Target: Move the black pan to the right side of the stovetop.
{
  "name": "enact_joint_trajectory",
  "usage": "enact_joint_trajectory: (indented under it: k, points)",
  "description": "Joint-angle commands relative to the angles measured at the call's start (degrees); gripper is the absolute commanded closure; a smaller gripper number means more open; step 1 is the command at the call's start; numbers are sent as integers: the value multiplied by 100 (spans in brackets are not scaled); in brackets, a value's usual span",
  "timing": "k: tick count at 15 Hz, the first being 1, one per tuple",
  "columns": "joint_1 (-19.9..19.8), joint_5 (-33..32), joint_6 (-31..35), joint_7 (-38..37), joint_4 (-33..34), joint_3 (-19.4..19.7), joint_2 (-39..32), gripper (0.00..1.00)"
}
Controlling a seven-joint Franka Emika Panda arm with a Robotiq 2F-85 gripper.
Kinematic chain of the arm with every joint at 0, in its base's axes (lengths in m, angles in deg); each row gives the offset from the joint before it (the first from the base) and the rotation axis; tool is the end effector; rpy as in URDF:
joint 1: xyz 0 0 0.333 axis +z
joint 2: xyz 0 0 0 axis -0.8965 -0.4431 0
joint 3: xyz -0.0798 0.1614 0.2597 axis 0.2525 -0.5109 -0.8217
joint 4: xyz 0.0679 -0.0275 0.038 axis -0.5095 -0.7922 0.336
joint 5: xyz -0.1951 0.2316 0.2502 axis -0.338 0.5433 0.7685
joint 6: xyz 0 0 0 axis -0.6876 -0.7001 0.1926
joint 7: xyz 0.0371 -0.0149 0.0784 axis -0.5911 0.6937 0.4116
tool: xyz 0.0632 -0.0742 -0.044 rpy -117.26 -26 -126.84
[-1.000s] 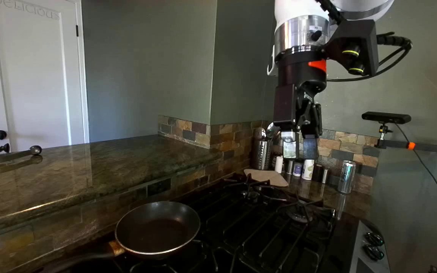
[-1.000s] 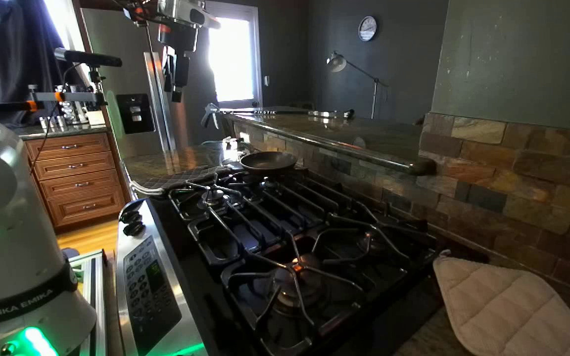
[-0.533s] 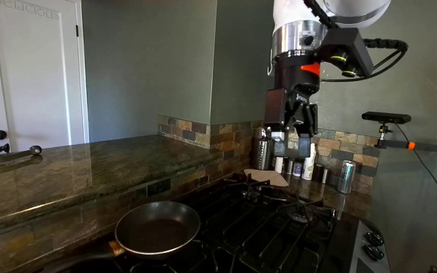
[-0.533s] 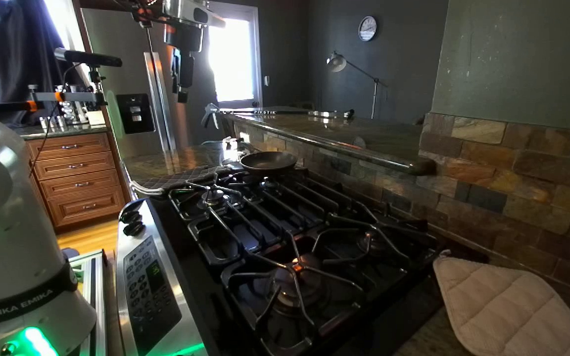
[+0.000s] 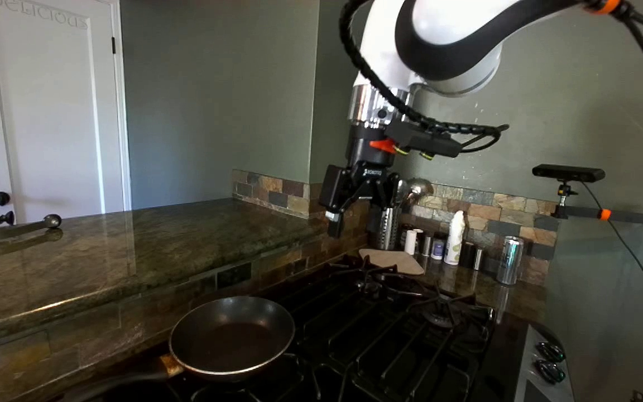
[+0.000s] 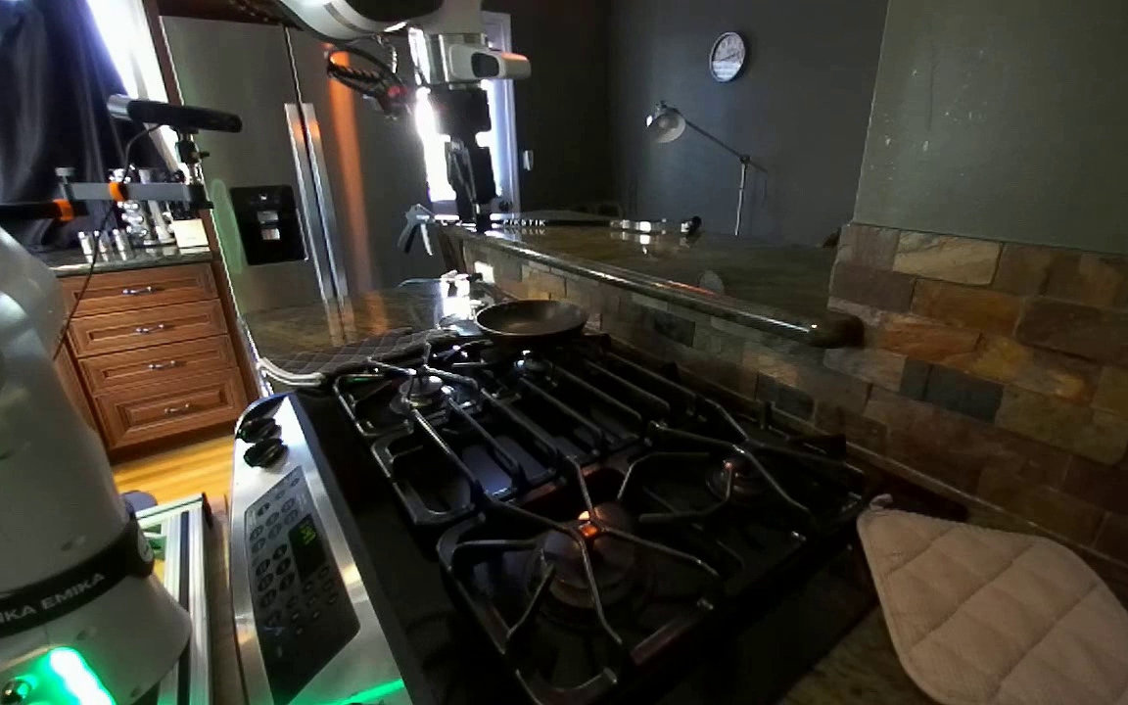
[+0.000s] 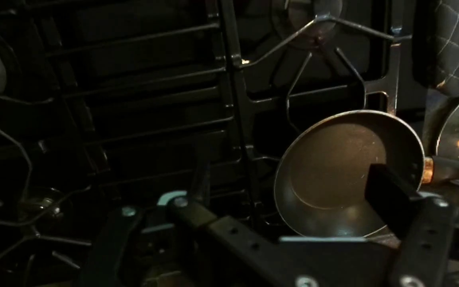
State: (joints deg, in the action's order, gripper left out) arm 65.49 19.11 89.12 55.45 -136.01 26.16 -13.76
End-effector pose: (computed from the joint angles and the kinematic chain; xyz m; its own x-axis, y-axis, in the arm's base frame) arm 0.4436 0.1035 0.5126 0.9830 -0.1513 0.1041 -0.1463 -0.9878 -0.0544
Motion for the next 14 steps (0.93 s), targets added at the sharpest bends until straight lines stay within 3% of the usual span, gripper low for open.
enact_joint_trajectory:
  k: [1, 4, 5, 10, 14]
  points:
    - [116, -75, 462, 365, 381, 60, -922, 0]
    - [188, 80, 385, 608, 710, 123, -1500, 0]
    - [167, -10, 494, 443, 369, 122, -1080, 0]
    - [196, 2, 492, 536, 658, 146, -1493, 0]
    - [197, -340, 789, 618, 801, 140, -1998, 0]
